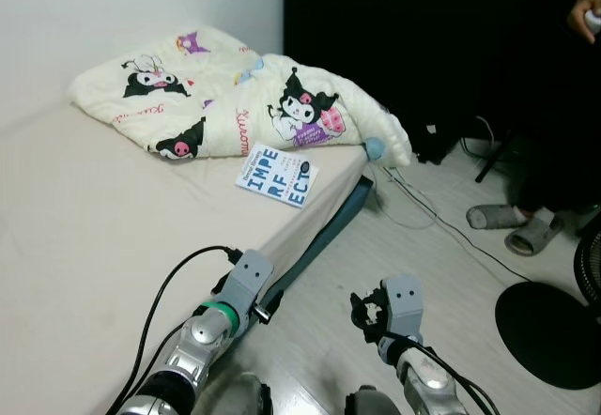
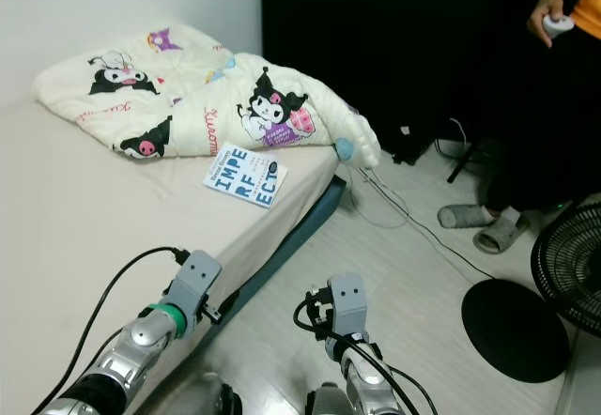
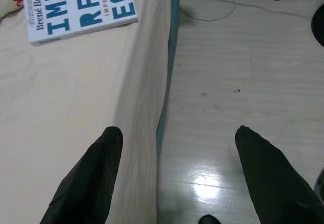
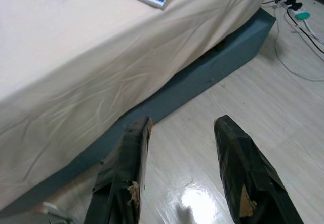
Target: Clean up the room
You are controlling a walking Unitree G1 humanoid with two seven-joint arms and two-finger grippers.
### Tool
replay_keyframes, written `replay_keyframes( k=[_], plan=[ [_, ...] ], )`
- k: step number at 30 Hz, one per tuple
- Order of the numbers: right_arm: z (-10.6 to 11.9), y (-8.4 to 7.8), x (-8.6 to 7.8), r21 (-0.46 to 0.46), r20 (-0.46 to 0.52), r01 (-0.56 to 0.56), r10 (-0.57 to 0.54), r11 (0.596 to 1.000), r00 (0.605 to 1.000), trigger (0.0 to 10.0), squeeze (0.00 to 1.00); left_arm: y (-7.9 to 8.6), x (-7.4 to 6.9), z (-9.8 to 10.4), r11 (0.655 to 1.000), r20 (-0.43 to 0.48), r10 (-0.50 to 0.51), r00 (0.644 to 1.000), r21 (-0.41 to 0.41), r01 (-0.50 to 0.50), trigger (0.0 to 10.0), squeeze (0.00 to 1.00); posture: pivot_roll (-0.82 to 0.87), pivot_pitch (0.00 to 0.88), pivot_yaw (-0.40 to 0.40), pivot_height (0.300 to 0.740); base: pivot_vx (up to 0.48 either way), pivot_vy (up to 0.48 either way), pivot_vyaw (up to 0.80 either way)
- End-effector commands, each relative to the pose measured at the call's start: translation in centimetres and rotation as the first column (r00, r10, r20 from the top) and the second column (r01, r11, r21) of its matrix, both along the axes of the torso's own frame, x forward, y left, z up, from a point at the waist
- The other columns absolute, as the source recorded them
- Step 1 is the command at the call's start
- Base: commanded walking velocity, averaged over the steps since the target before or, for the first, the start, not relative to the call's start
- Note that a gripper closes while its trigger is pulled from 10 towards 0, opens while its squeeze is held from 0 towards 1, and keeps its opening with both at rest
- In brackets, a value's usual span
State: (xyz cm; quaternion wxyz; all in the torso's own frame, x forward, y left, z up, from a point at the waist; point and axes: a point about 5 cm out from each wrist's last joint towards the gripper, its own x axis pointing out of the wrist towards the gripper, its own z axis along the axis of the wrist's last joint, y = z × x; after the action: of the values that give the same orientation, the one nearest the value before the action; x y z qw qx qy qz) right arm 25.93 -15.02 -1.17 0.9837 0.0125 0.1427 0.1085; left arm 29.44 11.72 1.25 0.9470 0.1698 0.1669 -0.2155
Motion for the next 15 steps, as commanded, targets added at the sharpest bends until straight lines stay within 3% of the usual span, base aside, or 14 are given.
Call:
replay_keyframes(
  k=[1, 15],
  plan=[
    [-0.32, -0.19, -0.34, 0.000, -0.015, 0.006, -0.006, 1.000, 1.000, 10.0, 0.00, 0.07, -0.42, -0.52, 1.000, -0.024, 0.001, 1.000, 0.002, -0.001, 10.0, 0.00, 0.01, 0.063, 0.043, 0.705, 0.000, 0.000, 0.00],
    [-0.42, -0.31, -0.34, -0.011, -0.026, 0.014, -0.014, 1.000, 1.000, 10.0, 0.00, -0.05, -0.38, -0.46, 1.000, -0.021, 0.000, 1.000, -0.003, 0.000, 10.0, 0.00, 0.01, 0.058, 0.041, 0.738, 0.000, 0.000, 0.00]
  ],
)
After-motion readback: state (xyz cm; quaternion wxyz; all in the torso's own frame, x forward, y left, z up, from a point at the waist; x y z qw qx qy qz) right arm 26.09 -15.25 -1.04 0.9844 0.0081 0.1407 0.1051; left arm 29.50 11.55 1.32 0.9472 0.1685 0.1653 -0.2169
